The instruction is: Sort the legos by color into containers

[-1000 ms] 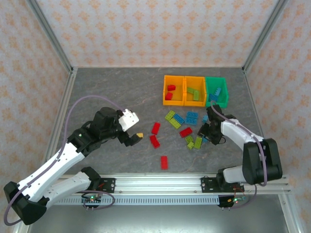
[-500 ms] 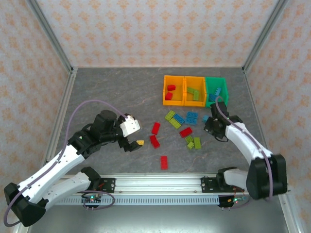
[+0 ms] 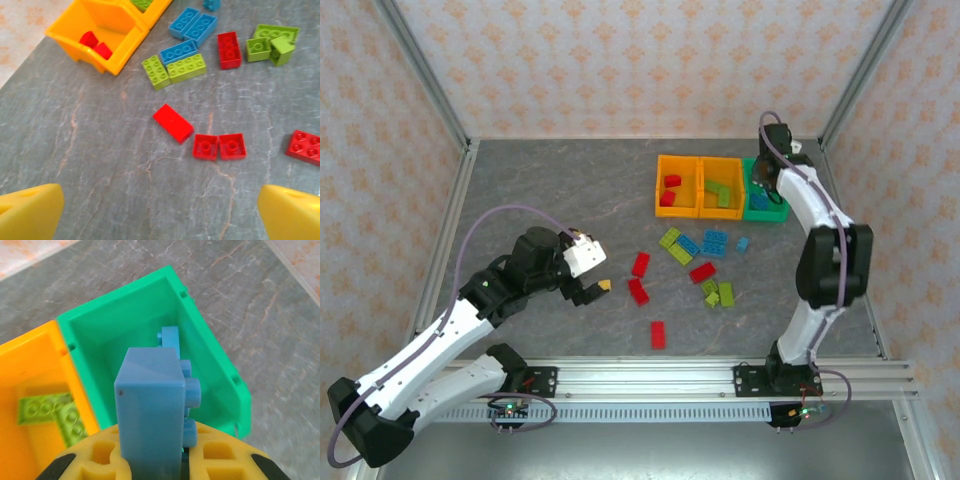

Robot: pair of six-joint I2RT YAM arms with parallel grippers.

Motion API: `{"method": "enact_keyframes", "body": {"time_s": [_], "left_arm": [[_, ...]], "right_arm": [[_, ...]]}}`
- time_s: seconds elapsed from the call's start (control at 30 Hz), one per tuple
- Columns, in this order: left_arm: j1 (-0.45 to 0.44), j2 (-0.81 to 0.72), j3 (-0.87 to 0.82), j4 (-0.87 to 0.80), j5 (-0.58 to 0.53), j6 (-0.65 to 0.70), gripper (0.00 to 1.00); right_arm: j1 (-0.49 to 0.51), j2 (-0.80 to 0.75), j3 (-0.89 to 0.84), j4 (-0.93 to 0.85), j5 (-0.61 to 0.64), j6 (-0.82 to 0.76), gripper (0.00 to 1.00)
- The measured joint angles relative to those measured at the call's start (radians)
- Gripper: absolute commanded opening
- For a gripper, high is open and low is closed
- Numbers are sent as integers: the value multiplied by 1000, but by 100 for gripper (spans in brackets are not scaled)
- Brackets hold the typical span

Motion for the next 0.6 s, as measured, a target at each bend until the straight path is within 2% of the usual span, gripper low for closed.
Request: {"method": "enact_keyframes", "body": {"time_s": [0.13, 0.3, 0.47, 0.6], "left_arm": [[0, -6, -1, 2, -42, 0, 100], [0, -2, -4, 5, -62, 0, 100], [0, 19, -4, 6, -85, -3, 100], [11, 40, -4, 8, -113, -29, 100]], "right_arm": [[-14, 180, 161, -53, -6, -34, 38], [-14, 229, 245, -132, -11, -45, 45], [-15, 179, 264, -183, -21, -26, 46], [-15, -24, 92, -199, -111, 6, 48]]}}
